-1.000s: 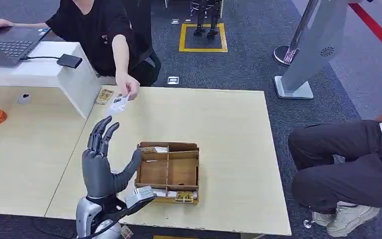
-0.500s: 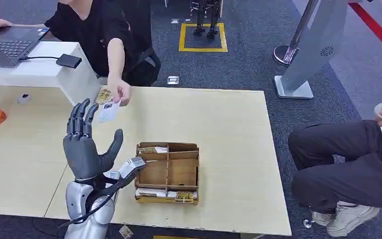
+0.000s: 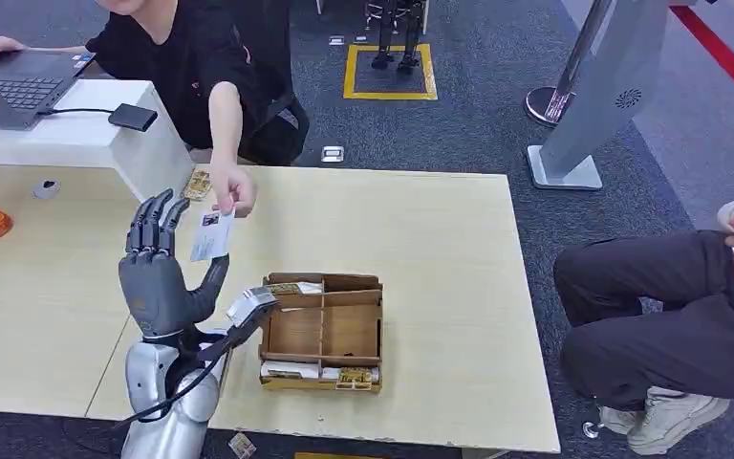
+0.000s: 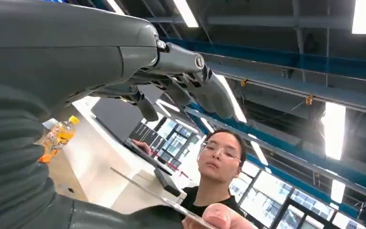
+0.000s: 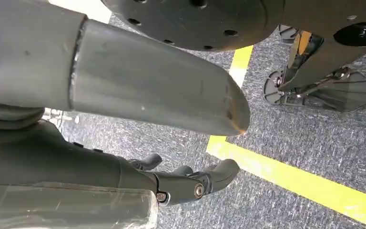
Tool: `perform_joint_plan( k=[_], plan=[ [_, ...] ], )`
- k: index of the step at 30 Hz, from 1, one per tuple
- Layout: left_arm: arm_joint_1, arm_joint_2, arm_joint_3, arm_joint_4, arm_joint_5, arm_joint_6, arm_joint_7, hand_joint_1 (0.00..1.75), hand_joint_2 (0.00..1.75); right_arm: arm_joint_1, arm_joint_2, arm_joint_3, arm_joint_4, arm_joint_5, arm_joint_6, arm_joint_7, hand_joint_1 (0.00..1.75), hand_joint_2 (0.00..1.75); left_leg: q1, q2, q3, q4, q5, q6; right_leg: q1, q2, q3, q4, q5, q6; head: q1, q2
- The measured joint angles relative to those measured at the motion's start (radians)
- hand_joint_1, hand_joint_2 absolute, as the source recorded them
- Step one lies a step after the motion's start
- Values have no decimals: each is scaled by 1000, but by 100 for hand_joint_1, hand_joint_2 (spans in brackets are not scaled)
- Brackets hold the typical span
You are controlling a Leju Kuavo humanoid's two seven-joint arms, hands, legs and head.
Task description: Pass the card to the sensor for recognition and then transmit it.
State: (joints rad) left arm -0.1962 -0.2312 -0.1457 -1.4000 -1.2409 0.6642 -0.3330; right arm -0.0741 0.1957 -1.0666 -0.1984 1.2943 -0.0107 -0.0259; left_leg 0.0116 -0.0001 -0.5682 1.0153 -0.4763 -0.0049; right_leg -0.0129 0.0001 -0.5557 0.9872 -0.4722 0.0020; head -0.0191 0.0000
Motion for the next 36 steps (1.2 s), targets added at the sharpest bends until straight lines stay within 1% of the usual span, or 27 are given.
perform_joint_plan(
  k=[1, 2, 3, 7, 8, 17, 28, 29, 31, 33, 34, 35, 36],
  plan=[
    [0, 0, 0, 0, -2, 0, 0, 96, 175, 0, 0, 0, 0, 0, 0, 0, 0, 0, 0, 0, 0, 0, 0, 0, 0, 0, 0, 0, 0, 0, 0, 0],
    [0, 0, 0, 0, -4, 0, 0, 131, 175, 0, 0, 0, 0, 0, 0, 1, 0, 0, 0, 0, 0, 0, 0, 0, 0, 0, 0, 0, 0, 0, 0, 0],
    [0, 0, 0, 0, -5, 0, 0, 143, 175, 0, 0, 0, 0, 0, 0, 2, 0, 0, 0, 0, 0, 0, 0, 0, 0, 0, 0, 0, 0, 0, 0, 0],
    [1, 0, 1, 0, -10, 0, 0, 150, 175, 0, 0, 1, 0, 1, 0, 2, 0, 0, 0, 0, 0, 0, 0, 0, 0, 0, 0, 0, 0, 0, 0, 0],
    [1, 0, 2, 0, -13, 0, -1, 175, 175, 0, 0, 2, 0, 1, 0, 2, 0, 0, 0, 0, 0, 0, 0, 0, 0, 0, 0, 0, 0, 0, 0, 0],
    [11, 0, 16, -2, -13, 0, -23, 175, 175, 0, 0, 8, 0, 2, 0, 3, 0, 0, 0, 0, 0, 0, 0, 0, 0, 0, 0, 0, 0, 0, 0, 0],
    [21, 0, 24, -2, 10, 0, -24, 175, 175, 0, 0, 8, 0, 0, 0, 3, 0, 0, 0, 0, 0, 0, 0, 0, 0, 0, 0, 0, 0, 0, 0, 0],
    [23, 0, 24, -1, 36, 0, -24, 175, 175, -1, 0, 8, 0, -3, 0, 3, 0, 0, 0, 0, 0, 0, 0, 0, 0, 0, 0, 0, 0, 0, 0, 0],
    [28, 5, 16, 3, 131, 0, -17, 175, 175, 0, 0, 8, 0, -10, 0, 2, 0, 0, 0, 0, 0, 0, 0, 0, 0, 0, 0, 0, 0, 0, 0, 0],
    [30, 23, -15, 11, 319, -10, 0, 175, 175, 0, 0, 8, 0, -17, -2, 1, 0, 0, 0, 0, 0, 0, 0, 0, 0, 0, 0, 0, 0, 0, 0, 0],
    [32, 36, -43, 12, 452, -25, 2, 175, 175, 0, 0, 8, 0, -20, -3, -1, 0, 0, 0, 0, 0, 0, 0, 0, 0, 0, 0, 0, 0, 0, 0, 0],
    [34, 50, -71, 13, 566, -48, 3, 175, 175, 0, 0, 8, 0, -22, -5, -2, 0, 0, 0, 0, 0, 0, 0, 0, 0, 0, 0, 0, 0, 0, 0, 0],
    [37, 66, -104, 13, 703, -92, 1, 175, 175, 0, 0, 7, 0, -25, -6, -3, 0, 0, 0, 0, 0, 0, 0, 0, 0, 0, 0, 0, 0, 0, 0, 0]
  ],
)
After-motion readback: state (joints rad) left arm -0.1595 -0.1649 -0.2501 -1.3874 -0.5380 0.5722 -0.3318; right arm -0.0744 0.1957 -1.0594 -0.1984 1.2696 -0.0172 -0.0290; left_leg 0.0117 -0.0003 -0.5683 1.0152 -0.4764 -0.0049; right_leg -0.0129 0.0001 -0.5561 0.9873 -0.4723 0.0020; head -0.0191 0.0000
